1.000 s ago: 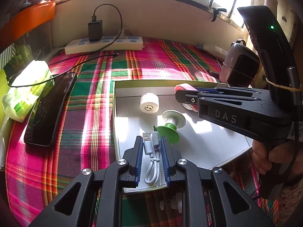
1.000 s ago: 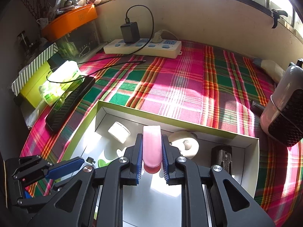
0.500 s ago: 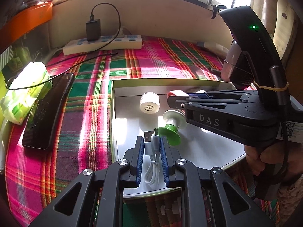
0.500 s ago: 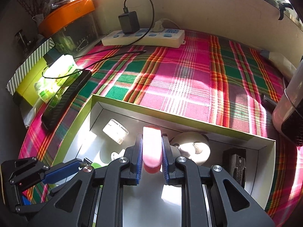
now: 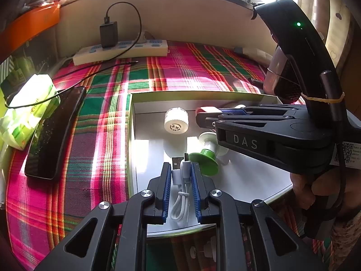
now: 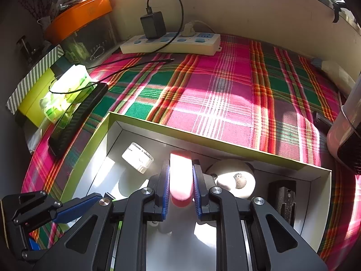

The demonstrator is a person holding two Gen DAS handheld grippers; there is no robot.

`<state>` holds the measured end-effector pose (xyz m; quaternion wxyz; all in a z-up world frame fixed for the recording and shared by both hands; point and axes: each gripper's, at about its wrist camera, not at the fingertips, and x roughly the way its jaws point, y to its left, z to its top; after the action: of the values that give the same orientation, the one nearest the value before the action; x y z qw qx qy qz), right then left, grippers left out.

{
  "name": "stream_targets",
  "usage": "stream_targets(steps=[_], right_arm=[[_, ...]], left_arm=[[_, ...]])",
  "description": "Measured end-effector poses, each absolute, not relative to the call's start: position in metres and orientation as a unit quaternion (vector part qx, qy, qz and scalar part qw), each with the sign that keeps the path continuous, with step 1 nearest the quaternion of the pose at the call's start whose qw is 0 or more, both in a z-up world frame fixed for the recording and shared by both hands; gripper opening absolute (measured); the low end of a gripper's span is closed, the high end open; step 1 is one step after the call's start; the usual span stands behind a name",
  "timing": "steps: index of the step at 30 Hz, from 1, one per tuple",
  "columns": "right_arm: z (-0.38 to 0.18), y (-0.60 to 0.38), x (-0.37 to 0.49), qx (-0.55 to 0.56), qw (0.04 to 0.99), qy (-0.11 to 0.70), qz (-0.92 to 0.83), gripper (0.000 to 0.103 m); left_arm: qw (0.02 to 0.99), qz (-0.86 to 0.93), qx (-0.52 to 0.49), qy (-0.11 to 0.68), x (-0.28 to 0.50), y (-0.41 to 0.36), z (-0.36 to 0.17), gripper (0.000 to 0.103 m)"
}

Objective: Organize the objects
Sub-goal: 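Lower the pink object and open the right gripper while the left gripper lowers and releases the cable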

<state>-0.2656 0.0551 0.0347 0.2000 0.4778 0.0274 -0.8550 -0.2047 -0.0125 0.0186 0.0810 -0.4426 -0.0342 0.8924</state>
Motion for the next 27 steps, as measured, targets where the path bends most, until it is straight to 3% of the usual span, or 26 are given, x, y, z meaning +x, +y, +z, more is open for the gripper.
stream_targets(steps=[17, 22, 27], right_arm=[[0.0362, 0.0546, -0.2646, 0.48, 0.195, 0.024, -0.855, 0.019], [0.0395, 0.055, -0.2619, 0.476, 0.194, 0.021, -0.857, 0.027], [0.0426, 0.0559, -0.2584, 0.473, 0.193, 0.017, -0.859, 0.027]], left_arm=[[0.078, 0.891, -0.446, -0.031, -0.2019, -0.0121, 0.0187, 0.017], [0.078, 0.891, -0.446, -0.03, -0.2016, -0.0116, 0.019, 0.021], [0.077, 0.892, -0.445, -0.03, -0.1992, -0.0118, 0.02, 0.024]])
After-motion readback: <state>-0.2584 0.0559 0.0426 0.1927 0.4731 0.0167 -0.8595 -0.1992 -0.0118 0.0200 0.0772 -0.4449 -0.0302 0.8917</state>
